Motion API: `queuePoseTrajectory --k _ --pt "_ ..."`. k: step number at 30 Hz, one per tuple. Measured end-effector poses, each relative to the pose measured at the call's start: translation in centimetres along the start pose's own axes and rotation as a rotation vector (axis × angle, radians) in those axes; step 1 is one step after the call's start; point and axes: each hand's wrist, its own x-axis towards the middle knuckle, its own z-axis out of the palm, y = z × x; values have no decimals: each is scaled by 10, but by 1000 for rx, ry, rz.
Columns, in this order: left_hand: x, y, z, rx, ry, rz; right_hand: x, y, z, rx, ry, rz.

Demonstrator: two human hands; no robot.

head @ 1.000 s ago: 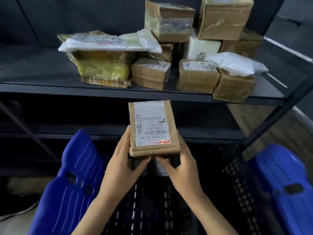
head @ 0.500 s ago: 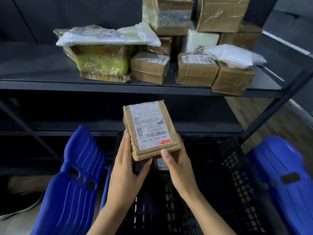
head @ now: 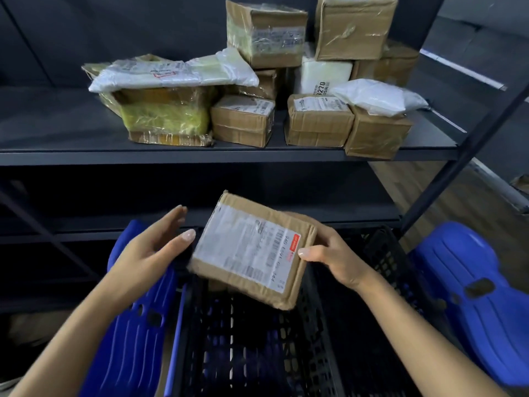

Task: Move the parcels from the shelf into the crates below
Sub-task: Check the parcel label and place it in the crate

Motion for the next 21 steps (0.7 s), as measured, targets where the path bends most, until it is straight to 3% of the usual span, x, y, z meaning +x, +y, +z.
queuePoseTrajectory --k 4,6,10,13,17,21 --pt "12 5 3 -62 -341 -147 8 -16 -5 -54 -155 54" --pt "12 2 12 -134 -371 -183 12 -19 -5 -74 -195 78" --pt "12 -1 25 -187 -246 -200 19 -18 -6 -100 -192 85" --pt "10 -2 34 -314 -146 -189 18 -10 -5 -74 -60 75" --pt "5 -2 56 -608 105 -196 8 9 12 51 225 147" --pt "-4 7 89 -765 324 -201 3 26 50 101 236 199"
